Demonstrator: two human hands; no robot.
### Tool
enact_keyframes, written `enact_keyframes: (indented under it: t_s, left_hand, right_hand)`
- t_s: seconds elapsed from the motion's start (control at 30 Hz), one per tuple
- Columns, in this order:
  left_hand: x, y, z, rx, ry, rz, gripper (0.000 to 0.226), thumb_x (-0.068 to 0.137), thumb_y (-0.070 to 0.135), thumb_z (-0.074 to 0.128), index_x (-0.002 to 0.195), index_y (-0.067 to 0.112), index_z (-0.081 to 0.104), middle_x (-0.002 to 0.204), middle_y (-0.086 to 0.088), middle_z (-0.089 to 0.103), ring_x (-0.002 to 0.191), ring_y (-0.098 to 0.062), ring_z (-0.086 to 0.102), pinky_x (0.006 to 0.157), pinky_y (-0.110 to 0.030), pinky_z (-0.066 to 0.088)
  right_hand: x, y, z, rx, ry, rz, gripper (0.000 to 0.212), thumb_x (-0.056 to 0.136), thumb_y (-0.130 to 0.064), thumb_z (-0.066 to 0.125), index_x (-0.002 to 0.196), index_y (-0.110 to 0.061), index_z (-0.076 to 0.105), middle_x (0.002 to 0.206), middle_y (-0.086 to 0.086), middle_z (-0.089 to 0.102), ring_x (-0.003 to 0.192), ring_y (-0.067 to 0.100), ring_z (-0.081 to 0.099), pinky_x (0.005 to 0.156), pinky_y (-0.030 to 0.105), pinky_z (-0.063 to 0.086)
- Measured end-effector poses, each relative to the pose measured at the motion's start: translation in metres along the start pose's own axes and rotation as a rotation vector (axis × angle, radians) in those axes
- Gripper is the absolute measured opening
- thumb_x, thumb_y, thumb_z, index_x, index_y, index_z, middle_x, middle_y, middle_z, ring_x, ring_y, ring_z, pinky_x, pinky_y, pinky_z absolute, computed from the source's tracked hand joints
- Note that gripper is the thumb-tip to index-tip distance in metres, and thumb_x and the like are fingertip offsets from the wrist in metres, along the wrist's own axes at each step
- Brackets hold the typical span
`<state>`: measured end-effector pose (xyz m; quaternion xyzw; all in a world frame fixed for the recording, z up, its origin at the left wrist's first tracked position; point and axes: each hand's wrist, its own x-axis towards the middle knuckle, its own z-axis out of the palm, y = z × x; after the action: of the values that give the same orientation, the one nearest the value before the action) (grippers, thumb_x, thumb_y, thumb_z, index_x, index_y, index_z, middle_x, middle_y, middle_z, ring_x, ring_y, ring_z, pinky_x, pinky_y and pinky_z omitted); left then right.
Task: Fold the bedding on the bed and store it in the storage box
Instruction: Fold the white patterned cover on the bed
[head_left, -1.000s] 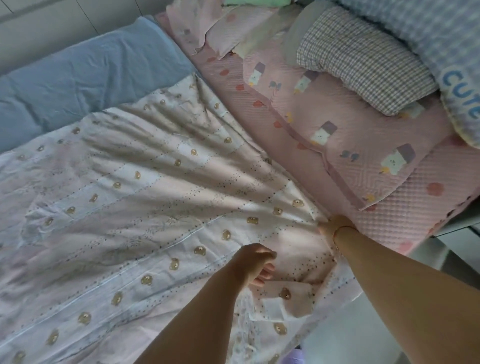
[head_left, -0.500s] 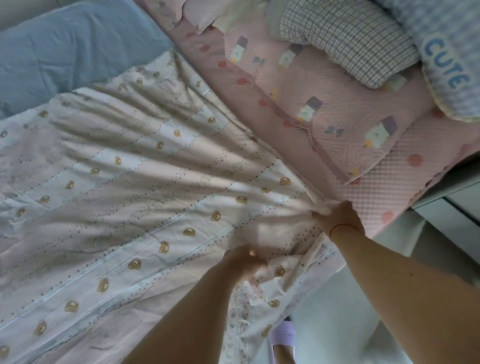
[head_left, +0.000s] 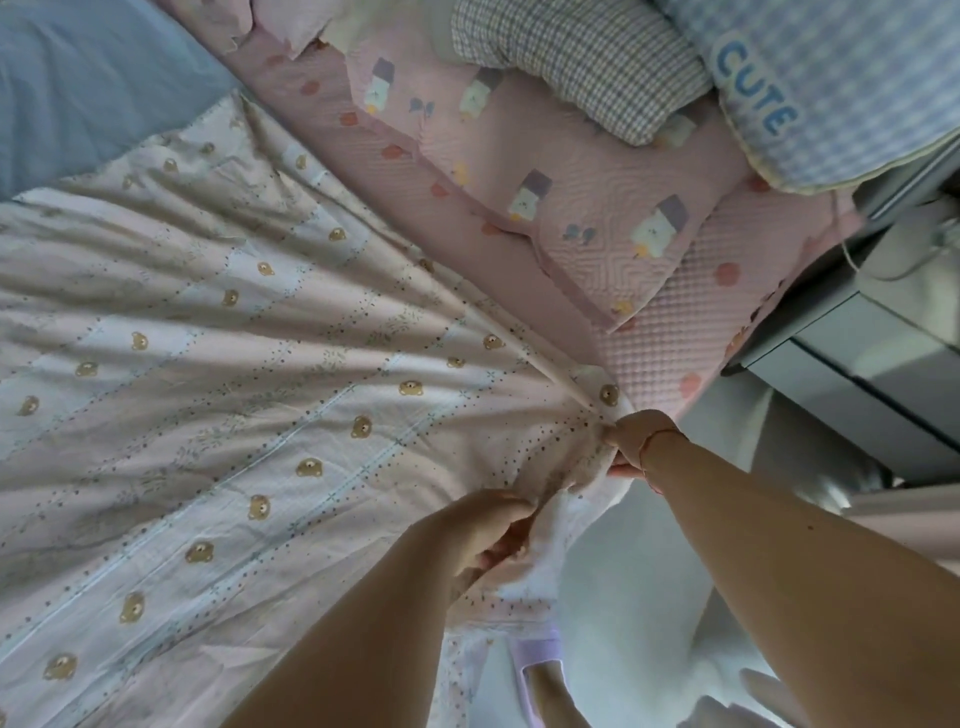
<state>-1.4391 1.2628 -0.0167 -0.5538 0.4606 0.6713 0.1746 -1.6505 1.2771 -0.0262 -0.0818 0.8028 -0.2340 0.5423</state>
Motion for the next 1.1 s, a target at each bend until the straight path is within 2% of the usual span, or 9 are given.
enact_keyframes:
  t_s: [0.1, 0.2, 0.27, 0.4, 0.53, 0.63, 0.73, 0.93, 1.1]
  left_hand:
    - [0.005, 0.005, 0.016, -0.147, -0.060, -0.010, 0.016, 0.099, 0.034, 0.050, 0.100, 0.020, 0.059, 0.094, -0.002, 0.068, 0.085, -0.020, 0.069, 0.079, -0.036, 0.057]
    - [0.013, 0.013, 0.022, -0.175, -0.053, 0.061, 0.029, 0.100, 0.034, 0.046, 0.121, 0.017, 0.057, 0.104, -0.003, 0.066, 0.094, -0.023, 0.068, 0.084, -0.039, 0.055]
    - [0.020, 0.024, 0.022, -0.189, 0.003, 0.126, 0.032, 0.101, 0.033, 0.045, 0.126, 0.015, 0.056, 0.105, -0.002, 0.066, 0.095, -0.022, 0.066, 0.089, -0.041, 0.054]
    - [0.030, 0.053, 0.024, -0.243, 0.078, 0.275, 0.034, 0.101, 0.030, 0.046, 0.134, 0.022, 0.049, 0.123, -0.008, 0.060, 0.103, -0.024, 0.062, 0.087, -0.040, 0.054]
    - [0.040, 0.087, 0.033, -0.224, 0.086, 0.364, 0.043, 0.099, 0.034, 0.050, 0.140, 0.040, 0.038, 0.107, -0.003, 0.057, 0.100, -0.022, 0.060, 0.088, -0.040, 0.054]
    - [0.052, 0.110, 0.040, -0.180, 0.116, 0.344, 0.047, 0.100, 0.033, 0.049, 0.144, 0.036, 0.036, 0.117, -0.003, 0.052, 0.103, -0.025, 0.059, 0.090, -0.042, 0.053]
    - [0.061, 0.121, 0.043, -0.155, 0.159, 0.333, 0.040, 0.100, 0.035, 0.048, 0.138, 0.028, 0.044, 0.121, -0.007, 0.055, 0.102, -0.022, 0.057, 0.094, -0.044, 0.052]
    - [0.065, 0.116, 0.031, -0.186, 0.282, 0.381, 0.038, 0.099, 0.027, 0.050, 0.137, 0.019, 0.049, 0.126, -0.012, 0.056, 0.097, -0.018, 0.060, 0.084, -0.039, 0.055]
    - [0.061, 0.098, 0.011, -0.183, 0.348, 0.396, 0.040, 0.099, 0.025, 0.050, 0.138, 0.018, 0.047, 0.132, -0.010, 0.055, 0.097, -0.016, 0.061, 0.087, -0.041, 0.055]
  right_hand:
    - [-0.004, 0.015, -0.003, 0.031, -0.087, -0.044, 0.035, 0.090, -0.022, 0.064, 0.115, 0.001, 0.055, 0.086, 0.011, 0.058, 0.082, 0.020, 0.060, 0.075, 0.031, 0.053]
    - [-0.002, 0.044, -0.001, 0.042, -0.232, -0.026, 0.045, 0.087, -0.025, 0.067, 0.123, 0.000, 0.055, 0.115, 0.012, 0.063, 0.108, 0.024, 0.059, 0.094, 0.033, 0.049]
    - [0.003, 0.057, -0.005, 0.072, -0.218, -0.041, 0.056, 0.086, -0.029, 0.068, 0.130, 0.001, 0.051, 0.129, 0.013, 0.056, 0.121, 0.030, 0.052, 0.096, 0.032, 0.046]
    - [0.016, 0.062, -0.027, 0.006, -0.077, -0.181, 0.053, 0.085, -0.045, 0.064, 0.105, 0.004, 0.063, 0.117, 0.028, 0.060, 0.115, 0.042, 0.052, 0.101, 0.050, 0.040]
    - [0.021, 0.067, -0.050, -0.261, -0.113, -0.248, 0.022, 0.091, -0.030, 0.060, 0.085, -0.010, 0.063, 0.088, 0.013, 0.058, 0.085, 0.026, 0.053, 0.071, 0.030, 0.041]
    - [0.028, 0.071, -0.074, -0.498, 0.045, -0.294, 0.040, 0.091, -0.037, 0.058, 0.061, -0.012, 0.051, 0.066, 0.008, 0.046, 0.063, 0.019, 0.044, 0.055, 0.027, 0.030]
    - [0.036, 0.067, -0.084, -0.671, 0.111, -0.272, 0.044, 0.093, -0.045, 0.051, 0.089, -0.005, 0.069, 0.083, 0.012, 0.062, 0.083, 0.026, 0.059, 0.069, 0.027, 0.040]
    - [0.050, 0.041, -0.061, -0.507, 0.052, -0.368, 0.049, 0.085, -0.040, 0.066, 0.123, -0.011, 0.052, 0.117, 0.007, 0.061, 0.108, 0.024, 0.057, 0.091, 0.029, 0.043]
    - [0.055, 0.000, -0.035, -0.536, 0.209, -0.572, 0.030, 0.082, -0.029, 0.070, 0.105, -0.012, 0.063, 0.106, 0.007, 0.060, 0.098, 0.023, 0.059, 0.086, 0.032, 0.048]
